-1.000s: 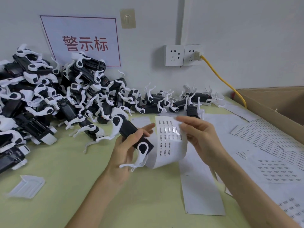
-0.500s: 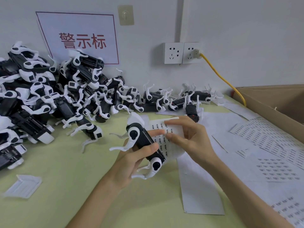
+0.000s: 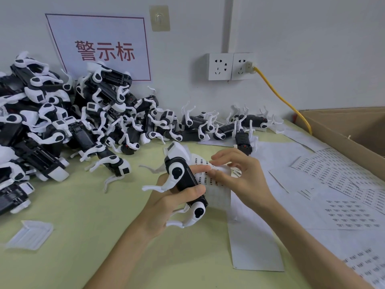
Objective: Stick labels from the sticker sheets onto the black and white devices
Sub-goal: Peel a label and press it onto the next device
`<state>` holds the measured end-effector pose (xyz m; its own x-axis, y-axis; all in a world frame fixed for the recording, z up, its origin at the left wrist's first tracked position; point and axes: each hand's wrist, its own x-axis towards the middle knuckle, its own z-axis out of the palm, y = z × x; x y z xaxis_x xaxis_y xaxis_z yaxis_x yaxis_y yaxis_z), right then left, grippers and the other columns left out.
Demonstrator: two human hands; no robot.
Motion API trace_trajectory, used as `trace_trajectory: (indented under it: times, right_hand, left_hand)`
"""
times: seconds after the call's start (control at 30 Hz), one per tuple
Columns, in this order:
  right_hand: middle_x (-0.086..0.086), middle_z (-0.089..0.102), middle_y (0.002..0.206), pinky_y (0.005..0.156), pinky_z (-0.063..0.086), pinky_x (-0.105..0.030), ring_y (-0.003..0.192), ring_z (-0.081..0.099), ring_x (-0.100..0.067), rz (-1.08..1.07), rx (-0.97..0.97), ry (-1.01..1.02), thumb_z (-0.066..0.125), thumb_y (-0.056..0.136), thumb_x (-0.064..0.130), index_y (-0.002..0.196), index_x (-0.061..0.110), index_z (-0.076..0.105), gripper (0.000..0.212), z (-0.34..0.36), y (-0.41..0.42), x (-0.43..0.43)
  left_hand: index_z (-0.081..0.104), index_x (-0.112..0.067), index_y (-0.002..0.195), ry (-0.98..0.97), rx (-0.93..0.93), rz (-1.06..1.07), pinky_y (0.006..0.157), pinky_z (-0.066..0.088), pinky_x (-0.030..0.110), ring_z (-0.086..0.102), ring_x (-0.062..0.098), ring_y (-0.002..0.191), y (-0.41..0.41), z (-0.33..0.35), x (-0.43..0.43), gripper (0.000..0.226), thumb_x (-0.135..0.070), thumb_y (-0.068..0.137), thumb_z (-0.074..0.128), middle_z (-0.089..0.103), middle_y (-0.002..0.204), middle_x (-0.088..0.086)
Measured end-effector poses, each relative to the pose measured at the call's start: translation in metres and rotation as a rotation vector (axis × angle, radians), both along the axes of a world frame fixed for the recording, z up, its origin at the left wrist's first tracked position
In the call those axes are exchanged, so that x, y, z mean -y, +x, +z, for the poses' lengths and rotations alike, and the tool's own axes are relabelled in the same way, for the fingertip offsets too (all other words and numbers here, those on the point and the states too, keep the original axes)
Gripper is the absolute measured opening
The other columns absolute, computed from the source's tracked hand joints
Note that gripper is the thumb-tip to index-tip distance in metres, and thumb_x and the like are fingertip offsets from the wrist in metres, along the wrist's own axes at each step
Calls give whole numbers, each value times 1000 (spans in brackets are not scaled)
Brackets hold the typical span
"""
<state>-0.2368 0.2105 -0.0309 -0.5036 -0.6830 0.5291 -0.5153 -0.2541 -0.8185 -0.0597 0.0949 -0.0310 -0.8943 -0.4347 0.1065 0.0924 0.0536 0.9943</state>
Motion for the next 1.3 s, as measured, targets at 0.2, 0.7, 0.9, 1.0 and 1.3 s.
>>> trace_trajectory:
  times: [0.2, 0.7, 0.9, 1.0, 1.3]
  right_hand:
    - [6, 73, 92, 84, 52, -32, 96, 69, -17, 15, 36, 19, 86, 79, 15, 80, 13, 77, 9, -2, -2, -1]
    - [13, 70, 86, 77, 47, -31, 84, 64, -14, -146, 70, -24, 78, 89, 16, 81, 23, 77, 11, 0, -9, 0]
    - [2, 74, 78, 68, 51, -20, 69, 68, -14, -114, 190, -132, 76, 89, 3, 93, 22, 78, 19, 4, -10, -3]
    - [2, 74, 84, 70, 53, -21, 70, 70, -19, -43, 180, -114, 72, 86, -7, 101, 23, 77, 34, 5, -7, -2]
    - [-6, 74, 90, 70, 50, -20, 73, 68, -20, 22, 264, -113, 62, 83, 9, 116, 25, 70, 38, 8, -8, -4]
  left_hand:
    - [69, -38, 128, -1, 12, -34, 85, 44, 41, 47, 25, 95, 0, 3, -2, 56, -48, 74, 76, 55, 100, 21]
    - [74, -39, 115, -10, 44, 130, 84, 46, 38, 56, 19, 90, -4, 4, -8, 51, -48, 65, 78, 64, 99, -1]
    - [75, -33, 94, 24, 3, 312, 59, 43, 27, 55, 19, 75, -6, 2, -4, 28, -40, 67, 78, 65, 79, -1]
    - [75, -23, 81, 253, -145, 411, 61, 52, 24, 62, 16, 79, -7, 2, 4, 14, -22, 67, 79, 68, 84, -1]
    - [65, -10, 85, 486, -334, 2, 88, 59, 45, 72, 35, 95, 7, 14, 15, 34, -23, 64, 89, 66, 131, 24]
